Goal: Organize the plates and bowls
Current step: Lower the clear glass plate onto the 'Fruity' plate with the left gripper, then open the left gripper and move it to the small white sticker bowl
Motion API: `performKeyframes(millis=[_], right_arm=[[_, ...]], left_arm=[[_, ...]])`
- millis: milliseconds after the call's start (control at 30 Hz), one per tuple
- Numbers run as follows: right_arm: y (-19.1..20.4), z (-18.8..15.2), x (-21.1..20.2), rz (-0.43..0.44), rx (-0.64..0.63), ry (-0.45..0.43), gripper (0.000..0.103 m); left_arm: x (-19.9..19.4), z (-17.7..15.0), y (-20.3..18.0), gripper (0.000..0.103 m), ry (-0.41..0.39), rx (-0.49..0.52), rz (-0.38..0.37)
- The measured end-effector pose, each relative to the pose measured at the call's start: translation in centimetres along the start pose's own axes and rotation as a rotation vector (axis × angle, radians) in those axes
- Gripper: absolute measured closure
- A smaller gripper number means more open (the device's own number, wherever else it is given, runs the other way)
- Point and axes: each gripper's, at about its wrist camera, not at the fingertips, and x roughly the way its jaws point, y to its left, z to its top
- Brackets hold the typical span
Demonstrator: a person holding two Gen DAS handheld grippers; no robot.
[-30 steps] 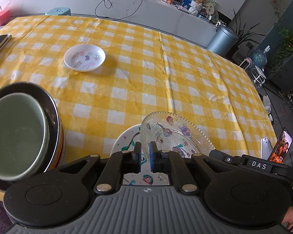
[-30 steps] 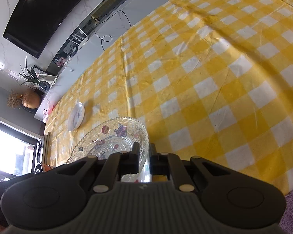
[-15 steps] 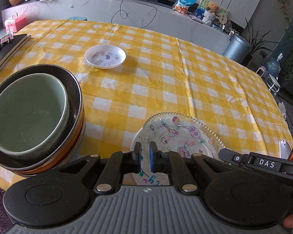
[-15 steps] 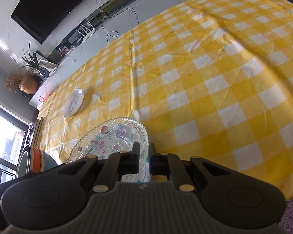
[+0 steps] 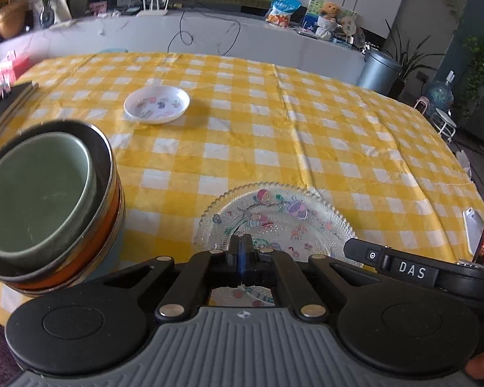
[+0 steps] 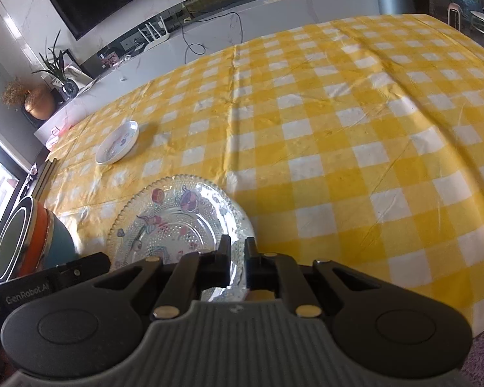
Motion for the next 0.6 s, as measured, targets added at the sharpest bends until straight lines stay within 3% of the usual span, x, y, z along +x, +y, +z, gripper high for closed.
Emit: performKeyframes(millis=[100, 167, 300, 400, 600], right_arm=[[0.7, -0.2, 0.3, -0.049, -0.041, 0.0, 0.102], [0.6, -0.2, 0.3, -0.053, -0.048, -0.009, 0.103], [0.1, -0.2, 0.2, -0.042, -0.029, -0.011, 0.102], [0.0, -0.3, 0.0, -0.026, -0.024, -0.025, 0.097], [-0.3, -0.4, -0.3, -0.037, -0.019, -0.039, 0.084]], left_arm=[[0.2, -0.1, -0.4, 0.103, 0.005, 0.015, -0.015], [0.2, -0.3, -0.2, 0.103, -0.005, 0.025, 0.023], [-0.1, -0.7, -0.1, 0.092, -0.019, 0.038, 0.073], [-0.2, -1.1, 0.0, 0.082, -0.017, 0.042, 0.084], [0.4, -1.3, 0.8, 0.083, 0.015, 0.002, 0.066]])
